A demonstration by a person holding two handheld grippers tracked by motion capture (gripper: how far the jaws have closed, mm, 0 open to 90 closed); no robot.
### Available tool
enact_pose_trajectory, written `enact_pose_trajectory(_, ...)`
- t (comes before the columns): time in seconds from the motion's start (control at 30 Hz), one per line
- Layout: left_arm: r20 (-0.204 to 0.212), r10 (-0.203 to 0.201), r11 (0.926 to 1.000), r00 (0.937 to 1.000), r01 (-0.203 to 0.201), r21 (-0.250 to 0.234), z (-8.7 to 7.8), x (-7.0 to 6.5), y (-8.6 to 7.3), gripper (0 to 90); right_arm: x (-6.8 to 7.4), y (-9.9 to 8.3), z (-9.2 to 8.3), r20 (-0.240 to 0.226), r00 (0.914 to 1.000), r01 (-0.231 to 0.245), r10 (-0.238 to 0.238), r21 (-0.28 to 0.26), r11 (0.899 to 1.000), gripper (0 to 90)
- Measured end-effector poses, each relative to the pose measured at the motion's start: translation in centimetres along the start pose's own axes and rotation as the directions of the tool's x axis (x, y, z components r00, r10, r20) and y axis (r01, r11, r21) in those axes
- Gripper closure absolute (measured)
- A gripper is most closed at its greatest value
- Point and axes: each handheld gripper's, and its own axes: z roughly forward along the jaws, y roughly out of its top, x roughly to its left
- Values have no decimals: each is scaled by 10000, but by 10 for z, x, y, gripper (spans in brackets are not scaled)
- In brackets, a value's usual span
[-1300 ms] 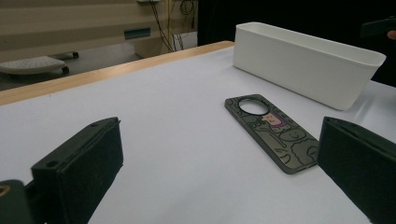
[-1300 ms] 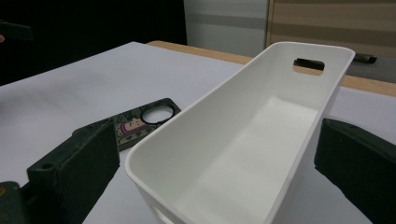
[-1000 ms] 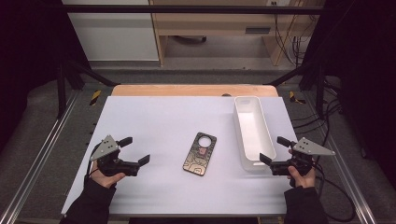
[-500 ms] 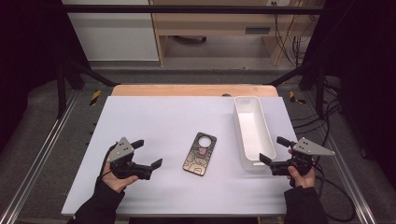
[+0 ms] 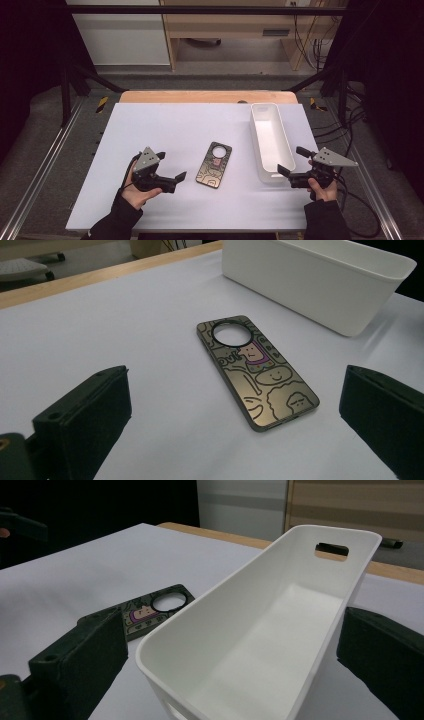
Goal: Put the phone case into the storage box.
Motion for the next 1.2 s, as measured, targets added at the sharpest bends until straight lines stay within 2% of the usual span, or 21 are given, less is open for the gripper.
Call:
enact_pose_trajectory(0.3,81,-65,9996,9999,62,287,12,-5,9,0,0,0,-1,2,10000,-51,51,-16,10000,4)
enact_pose_trajectory(0.5,137,0,9982,9999,-8,596,27,-11,18,0,0,0,-1,-5,10000,-29,28,-21,10000,4)
enact_pose_trajectory(0.93,233,68,9917,9997,-97,1285,60,-21,29,0,0,0,-1,-1,10000,-21,21,-27,10000,4)
enact_pose_trajectory(1.2,115,165,9850,9998,-182,1718,79,-27,31,0,0,0,-1,-1,10000,-42,42,-36,10000,4)
